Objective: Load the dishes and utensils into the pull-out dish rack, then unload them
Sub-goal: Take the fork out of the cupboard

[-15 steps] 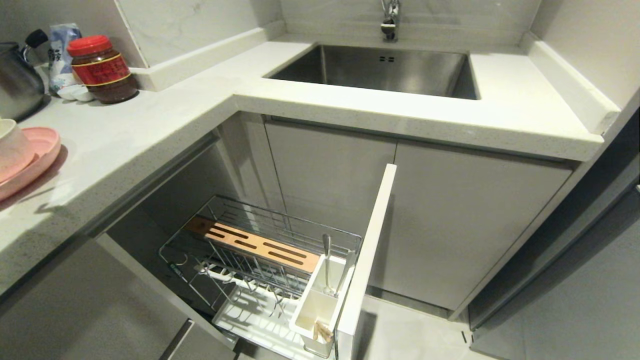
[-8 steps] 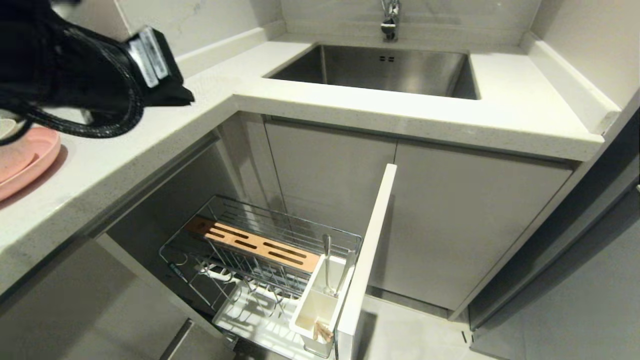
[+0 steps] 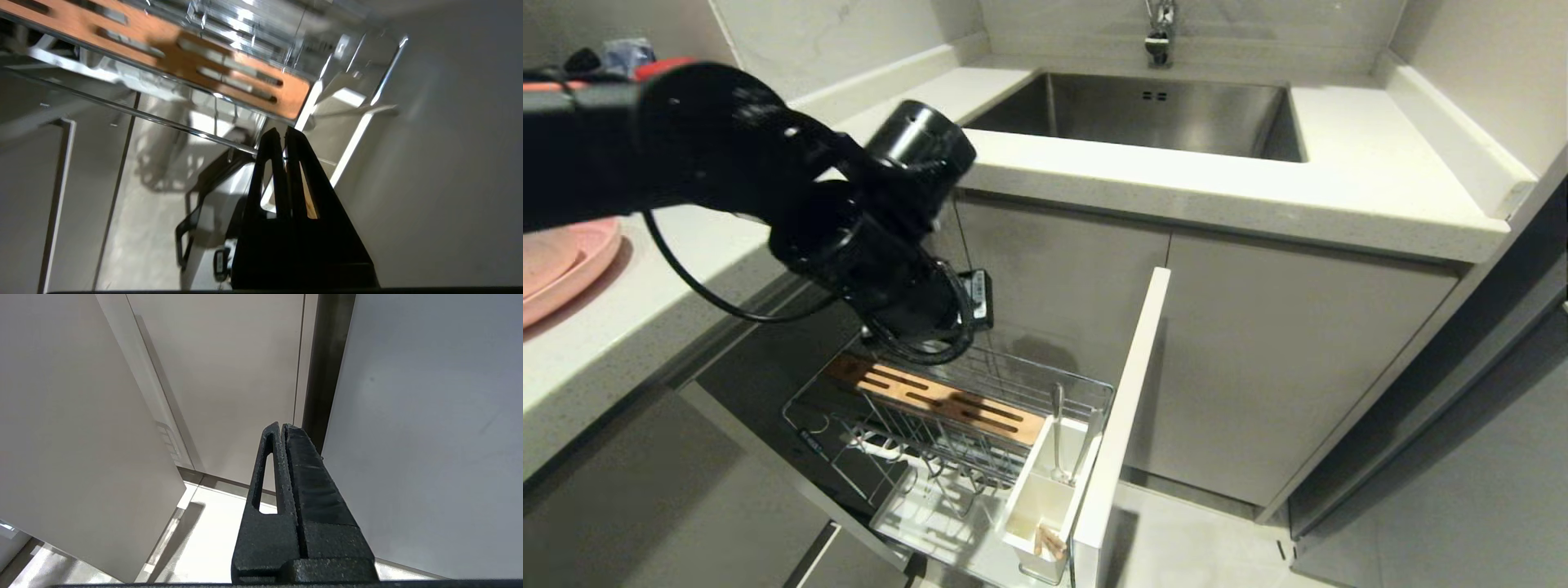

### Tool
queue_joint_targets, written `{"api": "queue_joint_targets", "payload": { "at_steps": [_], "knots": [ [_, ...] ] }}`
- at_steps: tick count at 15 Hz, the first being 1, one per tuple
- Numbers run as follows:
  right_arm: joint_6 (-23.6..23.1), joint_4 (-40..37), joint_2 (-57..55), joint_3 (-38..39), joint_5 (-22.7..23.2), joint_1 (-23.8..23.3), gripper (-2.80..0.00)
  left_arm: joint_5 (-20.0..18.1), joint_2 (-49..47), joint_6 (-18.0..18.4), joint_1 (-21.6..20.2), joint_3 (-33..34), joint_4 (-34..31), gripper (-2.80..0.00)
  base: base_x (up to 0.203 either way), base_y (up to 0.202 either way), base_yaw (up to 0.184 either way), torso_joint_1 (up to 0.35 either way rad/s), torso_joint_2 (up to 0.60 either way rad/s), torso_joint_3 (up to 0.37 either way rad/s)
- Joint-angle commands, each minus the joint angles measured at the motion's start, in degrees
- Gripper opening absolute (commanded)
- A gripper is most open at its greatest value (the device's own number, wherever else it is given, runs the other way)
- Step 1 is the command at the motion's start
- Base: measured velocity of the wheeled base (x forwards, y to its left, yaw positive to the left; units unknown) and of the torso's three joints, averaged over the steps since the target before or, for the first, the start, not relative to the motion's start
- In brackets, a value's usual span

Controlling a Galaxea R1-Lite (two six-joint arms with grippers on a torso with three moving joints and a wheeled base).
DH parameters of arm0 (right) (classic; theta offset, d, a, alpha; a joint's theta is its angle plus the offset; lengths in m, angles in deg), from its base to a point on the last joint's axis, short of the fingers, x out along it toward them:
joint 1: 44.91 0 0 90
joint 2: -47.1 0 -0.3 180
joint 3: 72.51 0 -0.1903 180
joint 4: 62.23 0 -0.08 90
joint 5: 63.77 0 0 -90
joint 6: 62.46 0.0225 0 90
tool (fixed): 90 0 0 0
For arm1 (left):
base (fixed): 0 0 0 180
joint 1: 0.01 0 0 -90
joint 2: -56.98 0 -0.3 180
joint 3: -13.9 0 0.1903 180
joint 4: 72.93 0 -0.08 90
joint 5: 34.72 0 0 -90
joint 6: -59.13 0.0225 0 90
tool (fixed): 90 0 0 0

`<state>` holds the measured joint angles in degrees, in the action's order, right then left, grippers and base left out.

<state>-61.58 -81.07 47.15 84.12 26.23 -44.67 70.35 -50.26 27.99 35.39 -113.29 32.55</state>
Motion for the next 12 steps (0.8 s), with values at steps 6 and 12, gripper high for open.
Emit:
{"api": "queue_joint_targets", "payload": {
  "at_steps": [6,12],
  "knots": [
    [0.0,0.0,0.0,1.5,0.0,0.0,-2.80,-5.9,-14.4,-14.7,2.7,-7.0,-1.5,0.00,0.000,0.000,0.000,0.000,0.00,0.000],
    [0.0,0.0,0.0,1.5,0.0,0.0,-2.80,-6.3,-19.9,-18.0,2.3,-7.8,2.2,0.00,0.000,0.000,0.000,0.000,0.00,0.000]
  ]
}}
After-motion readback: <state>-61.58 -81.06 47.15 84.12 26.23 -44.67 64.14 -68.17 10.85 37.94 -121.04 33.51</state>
